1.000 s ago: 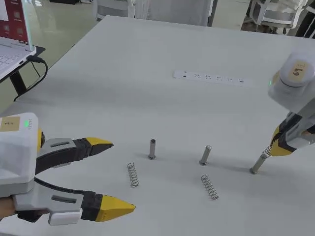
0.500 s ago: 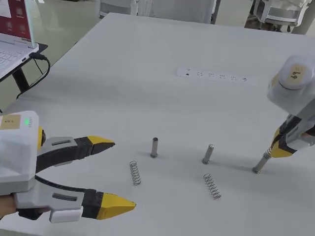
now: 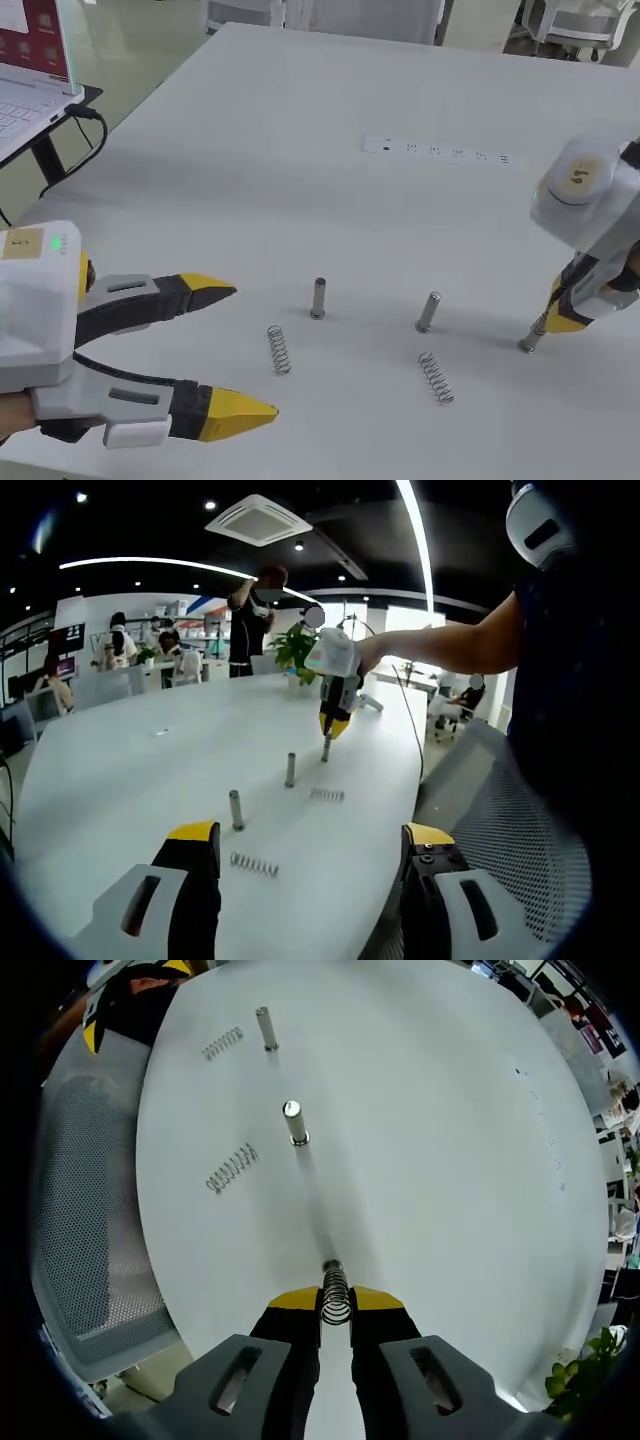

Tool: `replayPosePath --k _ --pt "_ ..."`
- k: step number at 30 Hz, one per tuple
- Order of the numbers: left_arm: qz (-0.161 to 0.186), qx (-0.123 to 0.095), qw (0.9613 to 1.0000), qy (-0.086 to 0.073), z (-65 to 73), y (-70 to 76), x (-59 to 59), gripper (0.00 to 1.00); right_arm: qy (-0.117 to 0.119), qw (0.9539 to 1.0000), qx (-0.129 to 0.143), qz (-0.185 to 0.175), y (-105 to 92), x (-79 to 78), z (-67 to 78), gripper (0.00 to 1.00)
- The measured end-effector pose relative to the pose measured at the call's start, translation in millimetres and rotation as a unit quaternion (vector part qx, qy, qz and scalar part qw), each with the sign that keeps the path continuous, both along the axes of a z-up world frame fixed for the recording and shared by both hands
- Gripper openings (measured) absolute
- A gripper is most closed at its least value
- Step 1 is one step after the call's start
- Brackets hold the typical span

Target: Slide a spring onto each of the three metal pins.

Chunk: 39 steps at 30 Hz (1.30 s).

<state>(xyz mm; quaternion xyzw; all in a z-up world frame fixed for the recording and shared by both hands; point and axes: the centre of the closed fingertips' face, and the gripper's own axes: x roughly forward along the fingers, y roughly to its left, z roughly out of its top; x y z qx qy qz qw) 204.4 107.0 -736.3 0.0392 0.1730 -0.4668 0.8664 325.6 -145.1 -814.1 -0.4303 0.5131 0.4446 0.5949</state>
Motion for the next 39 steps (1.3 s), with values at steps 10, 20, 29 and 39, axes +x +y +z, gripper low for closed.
replayPosePath --k 10,20,29,39 --pt "-0.001 0.0 1.0 0.0 -0.1 -0.2 0.3 0.69 -0.003 1.0 -0.004 -0.003 1.2 4.4 -14.4 0.08" --pt "-0.002 0.001 1.0 0.0 -0.6 -0.8 0.1 0.68 -0.007 0.9999 -0.009 -0.009 -0.9 8.0 -27.8 0.08" --pt "-0.001 0.002 1.0 0.0 -0.2 0.7 -0.1 0.67 -0.006 0.9999 0.005 -0.012 3.4 9.4 -26.2 0.09" --pt "0.0 0.003 1.0 0.0 0.3 2.1 -0.2 0.67 -0.009 0.9997 0.014 -0.015 2.8 9.2 -25.8 0.18"
